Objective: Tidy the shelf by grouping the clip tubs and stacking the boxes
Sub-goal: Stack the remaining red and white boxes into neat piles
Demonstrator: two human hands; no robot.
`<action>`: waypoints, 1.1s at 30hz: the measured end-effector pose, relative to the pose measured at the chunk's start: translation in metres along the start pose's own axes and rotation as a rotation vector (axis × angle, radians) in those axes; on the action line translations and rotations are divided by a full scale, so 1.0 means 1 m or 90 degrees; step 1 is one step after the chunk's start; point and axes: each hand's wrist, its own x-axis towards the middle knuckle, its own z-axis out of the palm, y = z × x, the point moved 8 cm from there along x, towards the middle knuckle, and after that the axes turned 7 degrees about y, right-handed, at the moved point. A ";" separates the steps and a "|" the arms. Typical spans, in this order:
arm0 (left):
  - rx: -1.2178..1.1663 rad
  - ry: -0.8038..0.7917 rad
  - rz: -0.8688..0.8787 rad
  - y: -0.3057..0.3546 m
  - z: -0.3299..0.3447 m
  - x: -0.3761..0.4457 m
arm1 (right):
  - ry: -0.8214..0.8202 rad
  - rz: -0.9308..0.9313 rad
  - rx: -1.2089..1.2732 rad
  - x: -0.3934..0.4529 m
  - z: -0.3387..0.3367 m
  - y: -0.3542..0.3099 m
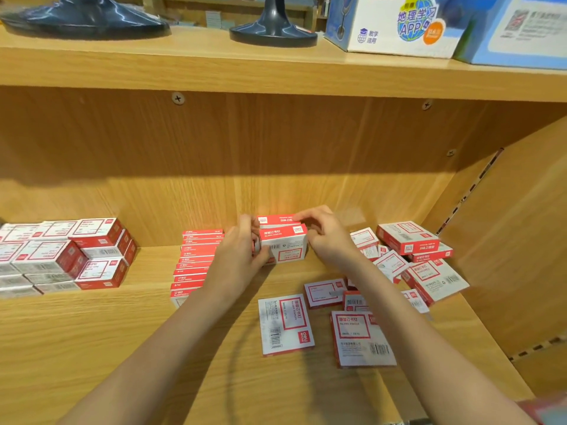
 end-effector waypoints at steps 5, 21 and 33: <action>0.009 0.054 0.009 -0.003 -0.010 0.001 | -0.034 -0.006 -0.120 -0.009 0.003 0.006; -0.026 -0.085 0.164 0.015 -0.019 -0.067 | -0.221 -0.086 -0.256 -0.074 0.007 0.004; 0.028 -0.226 0.133 0.007 0.005 -0.086 | -0.264 -0.080 -0.310 -0.119 -0.009 0.028</action>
